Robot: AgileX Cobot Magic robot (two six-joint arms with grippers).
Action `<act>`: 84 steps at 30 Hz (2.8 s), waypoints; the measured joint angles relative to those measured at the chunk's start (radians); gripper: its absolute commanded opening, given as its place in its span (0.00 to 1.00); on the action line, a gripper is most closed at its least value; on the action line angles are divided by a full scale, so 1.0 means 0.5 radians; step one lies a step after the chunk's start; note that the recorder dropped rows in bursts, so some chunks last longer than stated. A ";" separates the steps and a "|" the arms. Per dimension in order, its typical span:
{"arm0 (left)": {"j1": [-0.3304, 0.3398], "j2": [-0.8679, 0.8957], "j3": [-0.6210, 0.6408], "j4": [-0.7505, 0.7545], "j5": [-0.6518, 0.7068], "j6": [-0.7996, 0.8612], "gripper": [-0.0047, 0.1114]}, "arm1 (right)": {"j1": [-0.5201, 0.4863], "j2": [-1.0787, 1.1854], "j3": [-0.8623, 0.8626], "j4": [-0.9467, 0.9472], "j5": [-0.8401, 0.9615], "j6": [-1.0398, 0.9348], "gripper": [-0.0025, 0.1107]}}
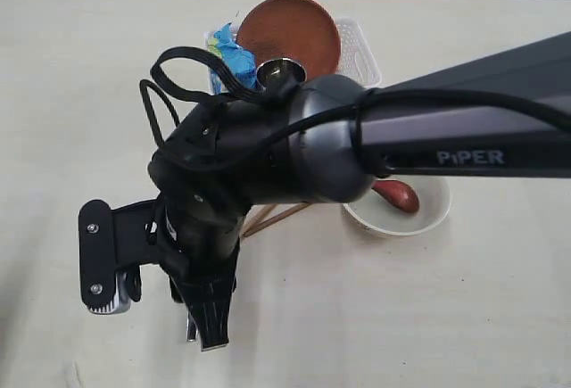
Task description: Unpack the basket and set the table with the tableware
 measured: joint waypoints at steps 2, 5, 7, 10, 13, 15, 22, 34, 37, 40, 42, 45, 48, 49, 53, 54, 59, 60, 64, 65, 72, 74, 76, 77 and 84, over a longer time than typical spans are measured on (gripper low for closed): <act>0.000 0.000 0.000 0.000 0.000 0.000 0.04 | 0.000 0.008 0.000 -0.013 -0.013 0.000 0.37; 0.000 0.000 0.000 0.000 0.000 0.000 0.04 | 0.000 0.083 -0.004 -0.040 -0.013 0.006 0.37; 0.000 0.000 0.000 0.000 0.000 0.000 0.04 | 0.000 0.101 -0.004 -0.048 -0.013 0.010 0.37; 0.000 0.000 0.000 0.000 0.000 0.000 0.04 | 0.000 0.101 -0.008 -0.052 -0.013 0.014 0.37; 0.000 0.000 0.000 0.000 0.000 0.000 0.04 | 0.000 0.117 -0.008 -0.052 -0.018 0.014 0.37; 0.000 0.000 0.000 0.000 0.000 0.000 0.04 | 0.000 0.117 -0.008 -0.052 -0.023 0.014 0.32; 0.000 0.000 0.000 0.000 0.000 0.000 0.04 | 0.000 0.117 -0.008 -0.060 -0.023 0.017 0.10; 0.000 0.000 0.000 0.000 0.000 0.000 0.04 | 0.000 0.117 -0.008 -0.161 -0.027 0.012 0.06; 0.000 0.000 0.000 0.000 0.000 0.000 0.04 | 0.000 0.117 -0.008 -0.164 -0.027 0.012 0.06; 0.000 0.000 0.000 0.000 0.000 0.000 0.04 | 0.000 0.117 -0.008 -0.164 -0.027 0.012 0.06; 0.000 0.000 0.000 0.000 0.000 0.000 0.04 | 0.008 0.117 -0.008 -0.164 -0.027 0.012 0.06; 0.000 0.000 0.000 0.000 0.000 0.000 0.04 | 0.046 0.082 -0.008 -0.206 -0.027 0.012 0.06; 0.000 0.000 0.000 0.000 0.000 0.000 0.04 | 0.082 0.017 -0.008 -0.233 -0.027 0.012 0.06; 0.000 0.000 0.000 0.000 0.000 0.000 0.04 | 0.101 -0.026 -0.008 -0.246 -0.027 0.012 0.06; 0.000 0.000 0.000 0.000 0.000 0.000 0.04 | 0.149 -0.151 -0.008 -0.266 -0.024 0.012 0.06; 0.000 0.000 0.000 0.000 0.000 0.000 0.04 | 0.177 -0.197 -0.008 -0.286 -0.024 -0.003 0.06; 0.000 0.000 0.000 0.000 0.000 0.000 0.04 | 0.271 -0.349 -0.008 -0.563 0.052 -0.098 0.06; 0.000 0.000 0.000 0.000 0.000 0.000 0.04 | 0.271 -0.381 -0.008 -0.617 0.103 -0.104 0.06; 0.000 0.000 0.000 0.000 0.000 0.000 0.04 | 0.271 -0.433 -0.008 -0.789 0.341 -0.104 0.06; 0.000 0.000 0.000 0.000 0.000 0.000 0.04 | 0.271 -0.437 -0.008 -0.824 0.398 -0.104 0.06; 0.000 0.000 0.000 0.000 0.000 0.000 0.04 | 0.055 -0.445 0.115 -0.854 0.533 -0.104 0.02; 0.000 0.000 0.000 0.000 0.000 0.000 0.04 | -0.045 -0.445 0.201 -0.858 0.529 -0.104 0.02; 0.000 0.000 0.000 0.000 0.000 0.000 0.04 | -0.128 -0.445 0.280 -0.863 0.511 -0.104 0.02; 0.000 0.000 0.000 0.000 0.000 0.000 0.04 | -0.171 -0.445 0.320 -0.868 0.503 -0.104 0.02; 0.000 0.000 0.000 0.000 0.000 0.000 0.04 | -0.317 -0.451 0.487 -0.863 0.351 -0.104 0.02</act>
